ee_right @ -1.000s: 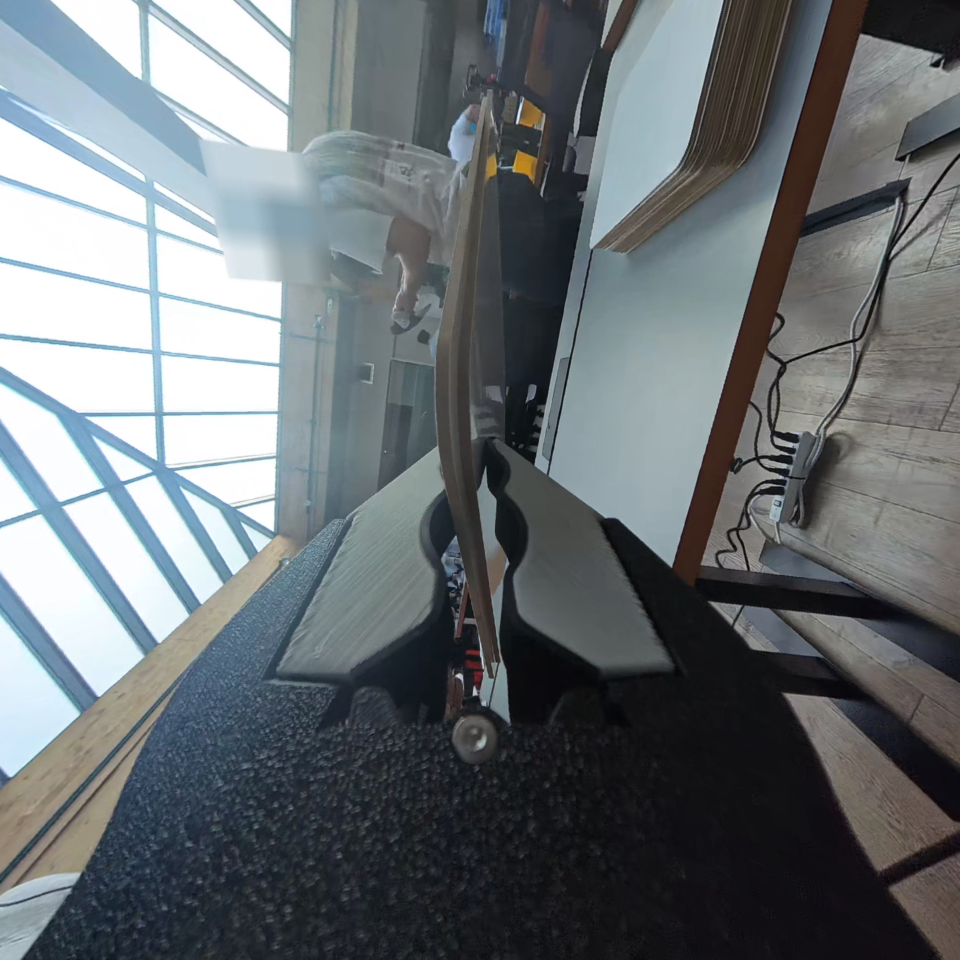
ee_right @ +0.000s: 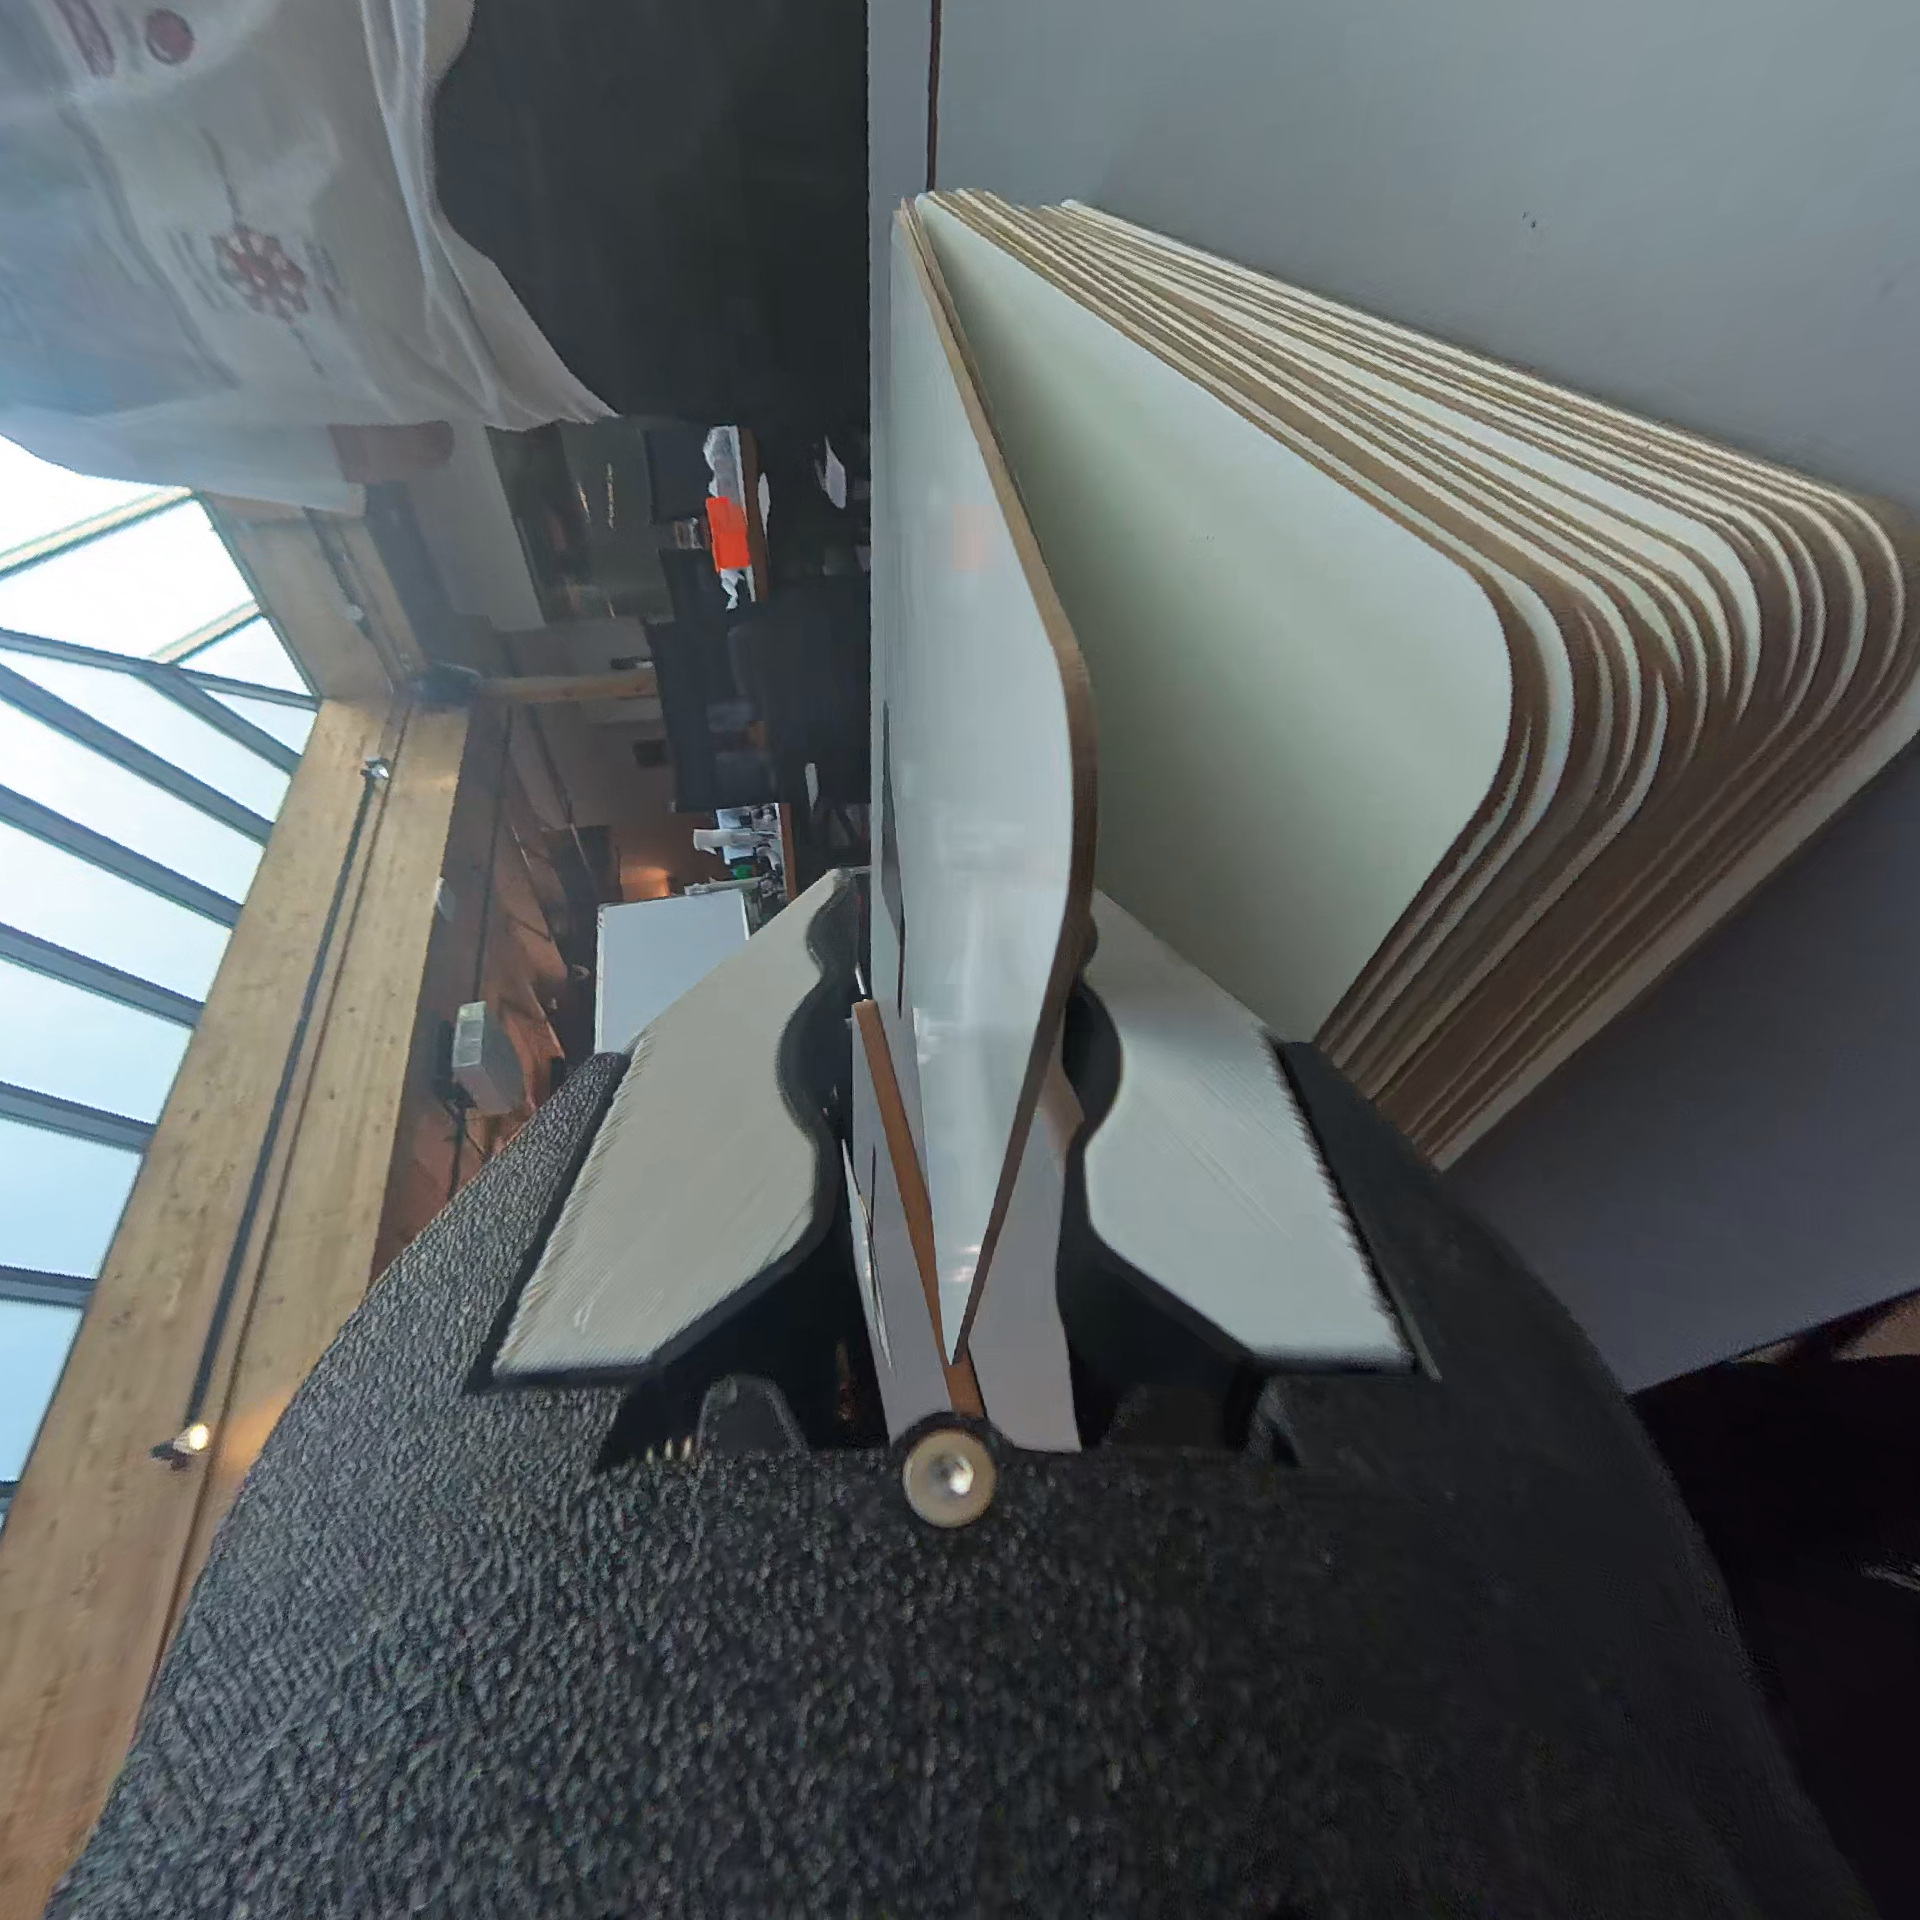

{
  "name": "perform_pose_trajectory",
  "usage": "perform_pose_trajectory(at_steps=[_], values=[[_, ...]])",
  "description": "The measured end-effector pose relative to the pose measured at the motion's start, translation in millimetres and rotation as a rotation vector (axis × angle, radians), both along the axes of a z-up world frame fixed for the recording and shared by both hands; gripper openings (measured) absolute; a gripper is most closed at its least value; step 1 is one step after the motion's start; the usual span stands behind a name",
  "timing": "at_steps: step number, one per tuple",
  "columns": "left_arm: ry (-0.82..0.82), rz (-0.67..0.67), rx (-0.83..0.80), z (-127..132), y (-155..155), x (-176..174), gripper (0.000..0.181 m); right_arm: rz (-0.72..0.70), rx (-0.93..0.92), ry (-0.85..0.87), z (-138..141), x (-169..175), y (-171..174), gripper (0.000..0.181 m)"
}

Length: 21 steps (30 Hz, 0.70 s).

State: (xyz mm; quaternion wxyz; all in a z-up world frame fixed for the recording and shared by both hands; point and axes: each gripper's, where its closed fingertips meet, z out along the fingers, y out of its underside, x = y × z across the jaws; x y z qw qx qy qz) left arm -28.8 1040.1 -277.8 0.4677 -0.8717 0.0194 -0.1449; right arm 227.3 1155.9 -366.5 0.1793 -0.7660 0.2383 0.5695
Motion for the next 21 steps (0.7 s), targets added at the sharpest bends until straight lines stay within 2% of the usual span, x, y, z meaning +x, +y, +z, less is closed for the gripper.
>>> perform_pose_trajectory(at_steps=[3, 8, 9, 13, 18, 21], values=[[-0.011, -0.024, -0.005, -6, 17, 6, 0.08, 0.092, 0.016, -0.225, -7, 4, -2, 0.069], [-0.031, -0.034, -0.033, -17, 29, 15, 0.08, 0.282, 0.06, -0.602, -18, 19, -17, 0.098], [-0.041, -0.033, -0.048, -21, 29, 17, 0.08, 0.33, 0.078, -0.63, -17, 18, -20, 0.102], [-0.081, -0.045, -0.103, -37, 32, 32, 0.081, 0.504, 0.096, -0.765, -20, 13, -24, 0.108], [-0.12, -0.031, -0.149, -52, 39, 48, 0.081, 0.559, -0.009, -0.746, -25, 34, -40, 0.106], [-0.157, 0.005, -0.183, -67, 48, 55, 0.083, 0.629, 0.158, -0.82, -8, 49, -18, 0.105]])
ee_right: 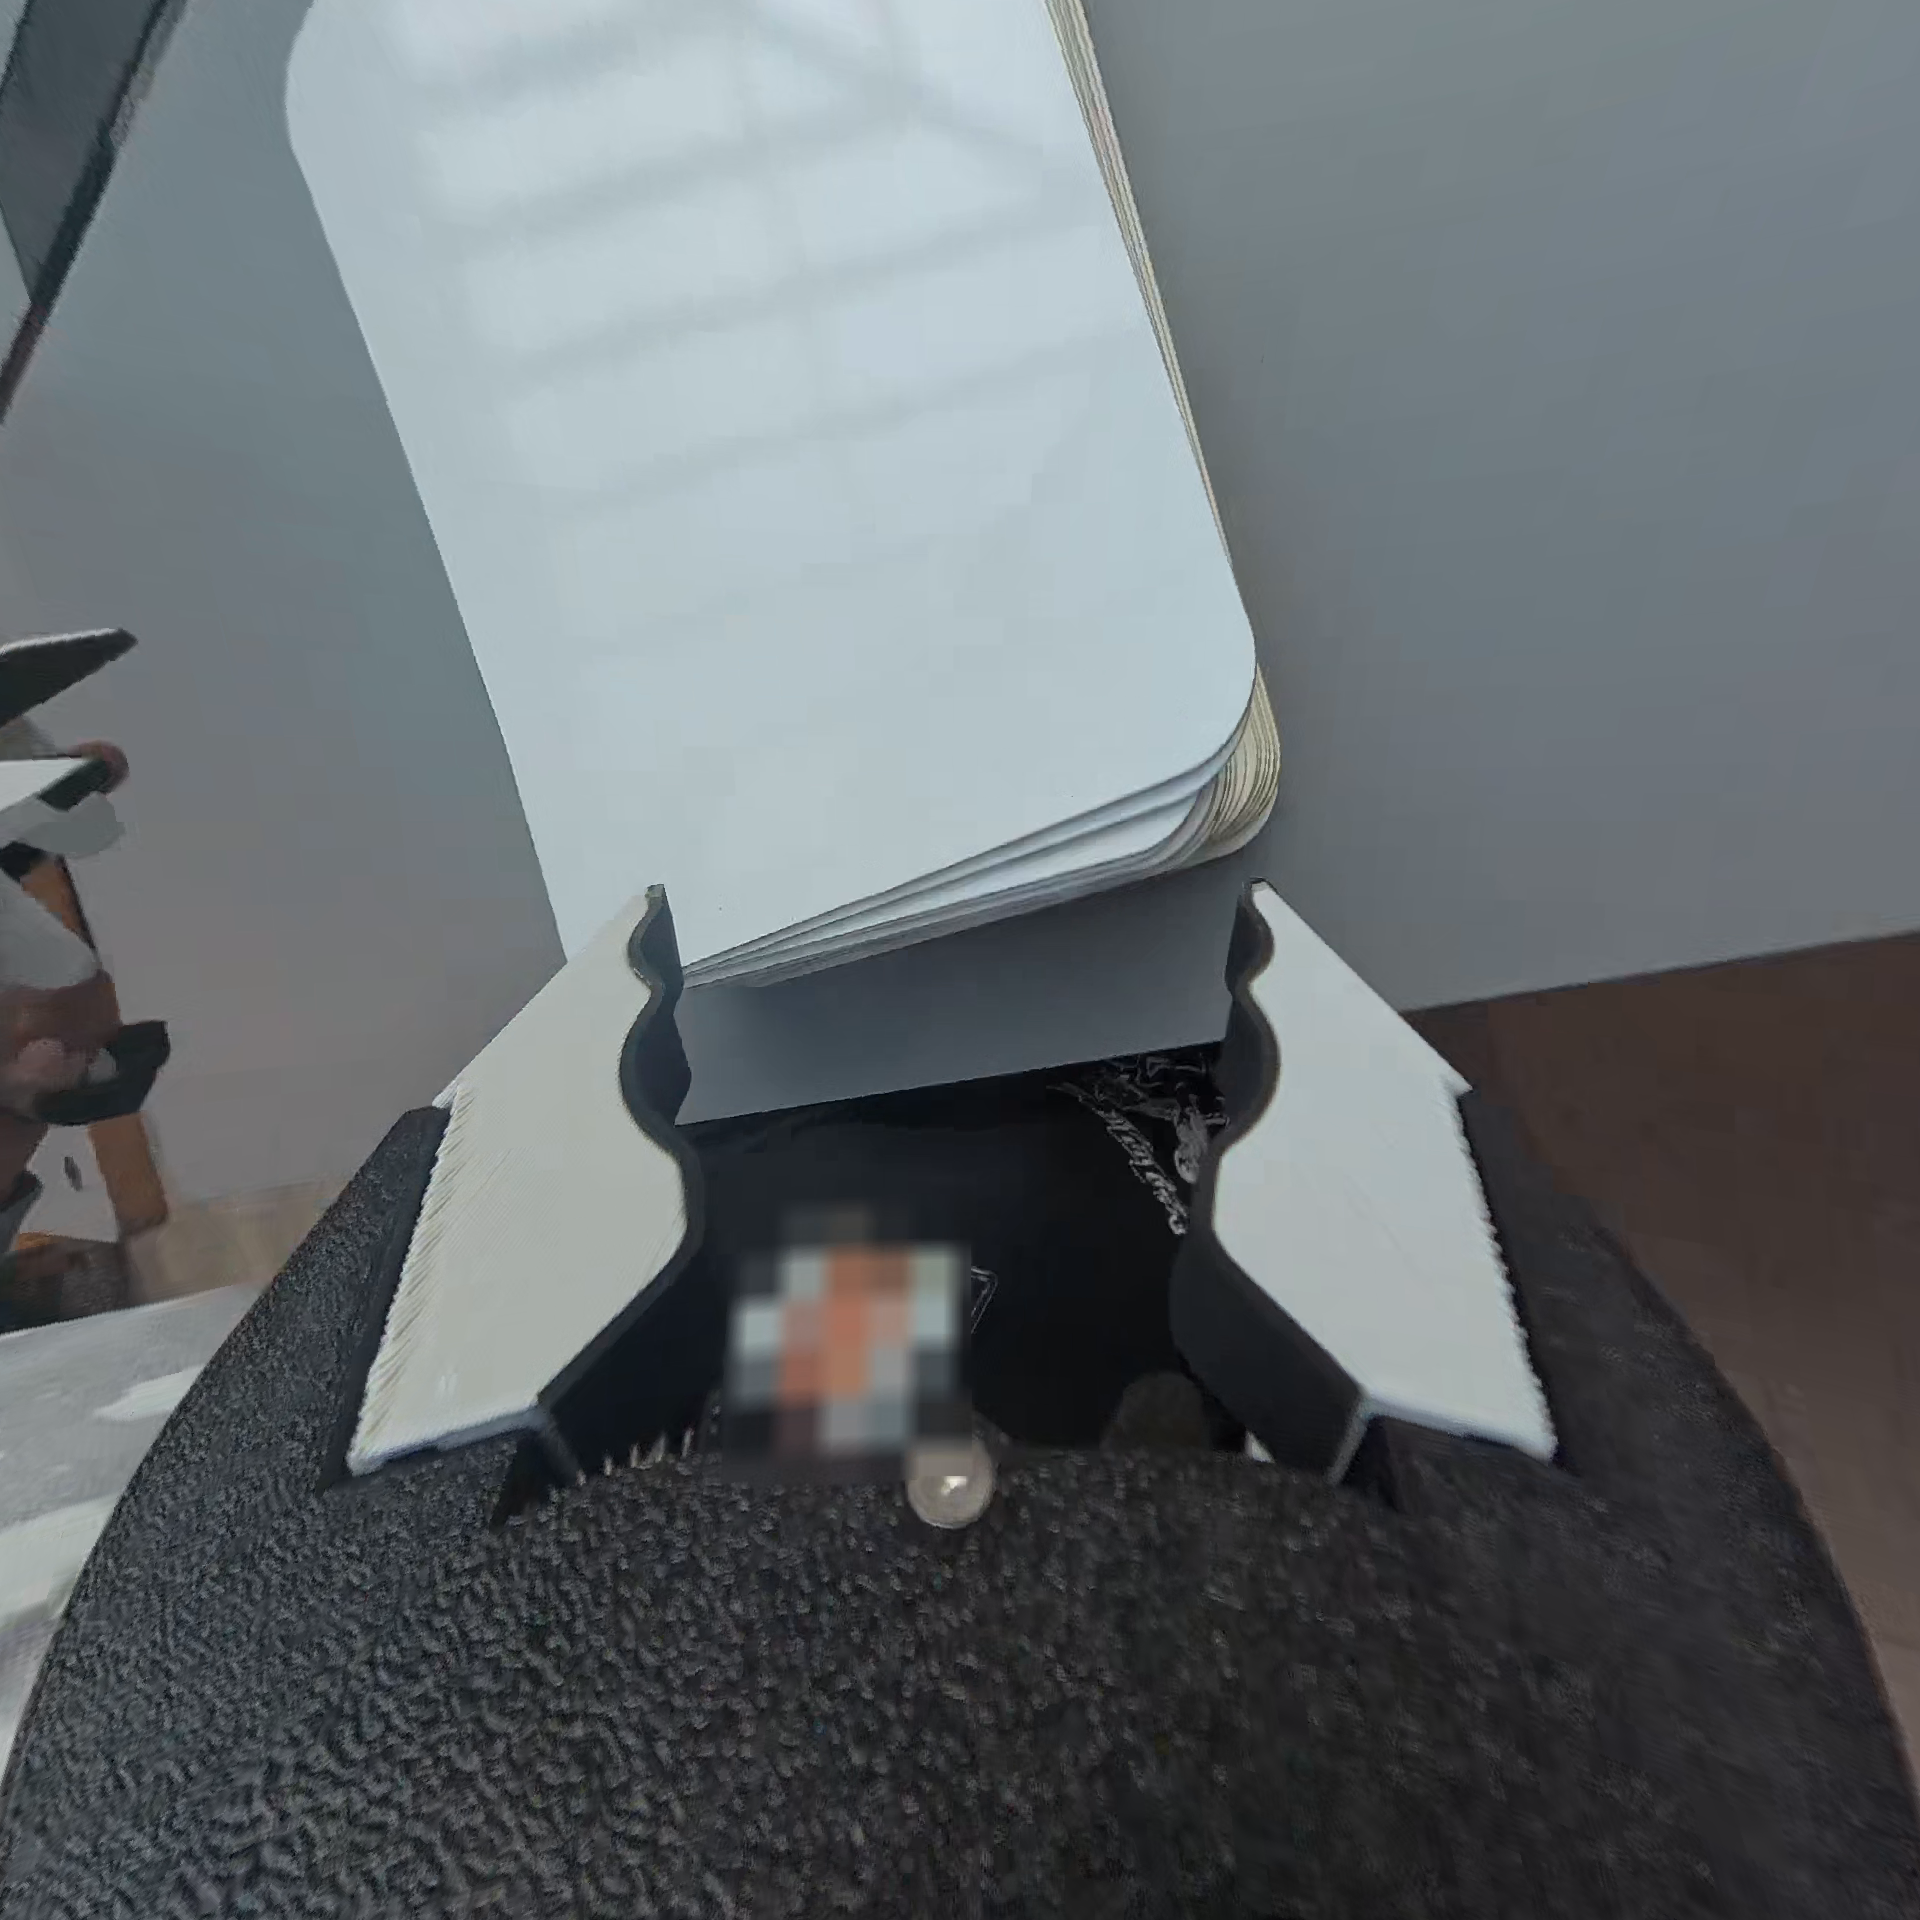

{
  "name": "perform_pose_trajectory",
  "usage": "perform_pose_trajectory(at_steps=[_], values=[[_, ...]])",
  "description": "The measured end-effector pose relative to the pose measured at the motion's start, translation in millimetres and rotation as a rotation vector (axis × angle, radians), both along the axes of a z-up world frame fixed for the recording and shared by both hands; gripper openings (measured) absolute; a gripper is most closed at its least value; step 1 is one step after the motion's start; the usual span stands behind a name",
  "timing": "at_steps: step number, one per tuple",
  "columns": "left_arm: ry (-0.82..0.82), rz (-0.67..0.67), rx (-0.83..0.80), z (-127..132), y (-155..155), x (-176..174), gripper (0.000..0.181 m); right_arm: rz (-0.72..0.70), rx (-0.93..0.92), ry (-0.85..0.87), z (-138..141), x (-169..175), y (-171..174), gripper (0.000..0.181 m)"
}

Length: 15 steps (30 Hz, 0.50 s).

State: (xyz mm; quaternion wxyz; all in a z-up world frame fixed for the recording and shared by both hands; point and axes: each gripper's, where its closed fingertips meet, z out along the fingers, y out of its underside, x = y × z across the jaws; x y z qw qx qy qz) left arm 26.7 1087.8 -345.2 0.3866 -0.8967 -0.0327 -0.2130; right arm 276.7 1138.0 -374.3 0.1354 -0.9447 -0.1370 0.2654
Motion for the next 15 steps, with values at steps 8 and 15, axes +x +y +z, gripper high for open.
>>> perform_pose_trajectory(at_steps=[8, 15], values=[[-0.218, 0.109, -0.195, -57, 40, 37, 0.097, 0.545, 0.004, -0.043, -23, -34, 56, 0.122], [-0.148, 0.074, -0.308, -65, 5, 91, 0.096, 0.705, -0.035, -0.079, -39, -19, 23, 0.125]])
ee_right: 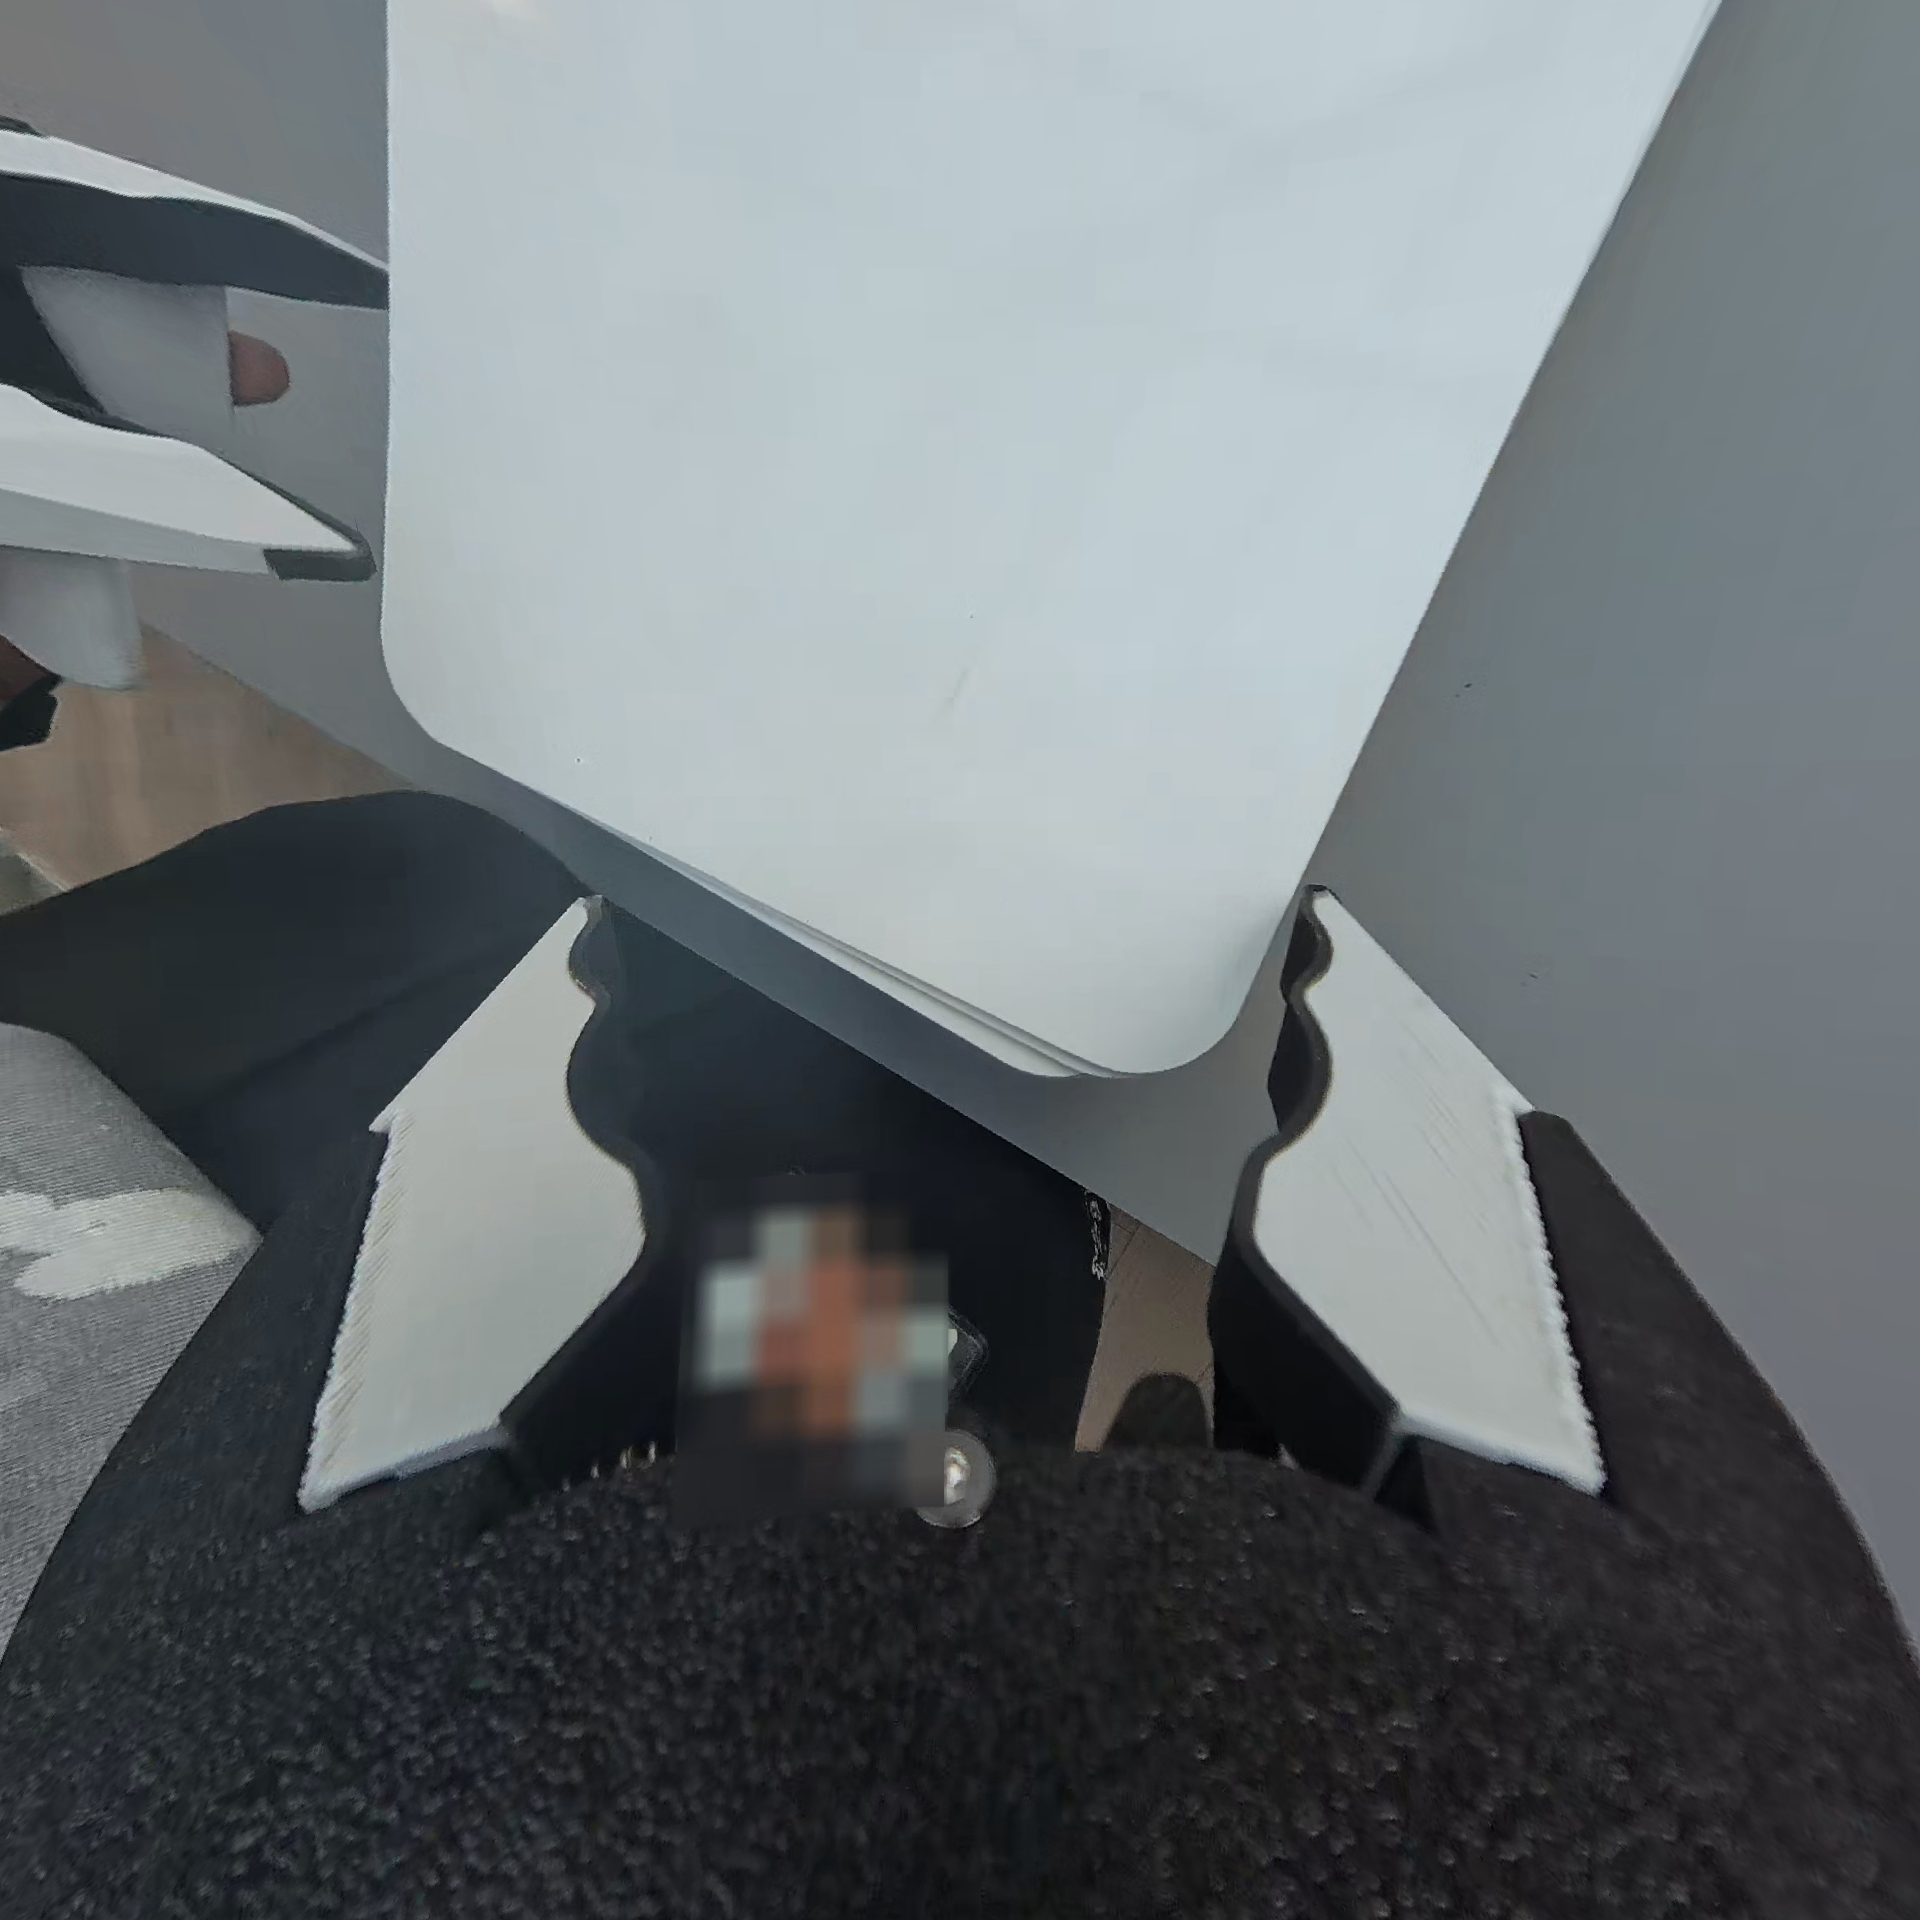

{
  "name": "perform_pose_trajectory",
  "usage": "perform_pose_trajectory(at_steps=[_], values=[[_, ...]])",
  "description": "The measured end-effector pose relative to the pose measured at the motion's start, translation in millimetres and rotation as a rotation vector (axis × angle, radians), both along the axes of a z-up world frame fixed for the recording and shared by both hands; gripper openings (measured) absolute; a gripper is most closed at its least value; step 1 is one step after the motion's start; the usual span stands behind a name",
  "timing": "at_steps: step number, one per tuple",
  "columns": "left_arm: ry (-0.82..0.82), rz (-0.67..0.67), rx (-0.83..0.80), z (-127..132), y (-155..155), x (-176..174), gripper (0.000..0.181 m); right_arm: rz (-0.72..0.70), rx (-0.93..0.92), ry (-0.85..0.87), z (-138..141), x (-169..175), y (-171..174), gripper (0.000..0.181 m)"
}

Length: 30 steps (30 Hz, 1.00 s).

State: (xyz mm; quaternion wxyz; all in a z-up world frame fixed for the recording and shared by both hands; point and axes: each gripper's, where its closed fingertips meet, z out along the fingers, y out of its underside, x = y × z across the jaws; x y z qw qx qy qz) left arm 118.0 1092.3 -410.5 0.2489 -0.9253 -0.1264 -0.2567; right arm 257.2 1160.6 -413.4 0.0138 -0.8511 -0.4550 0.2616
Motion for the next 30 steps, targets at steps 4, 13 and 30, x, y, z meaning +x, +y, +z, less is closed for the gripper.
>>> perform_pose_trajectory(at_steps=[4, 13, 30], values=[[0.041, -0.023, -0.035, -2, -19, 27, 0.109, 0.106, 0.034, -0.041, -2, 6, -17, 0.129], [0.063, 0.09, -0.051, -4, -19, 24, 0.099, 0.208, 0.075, -0.043, -4, 10, -27, 0.13], [0.108, 0.016, -0.179, -32, -32, 57, 0.127, 0.363, 0.072, -0.031, -34, 17, -34, 0.152]])
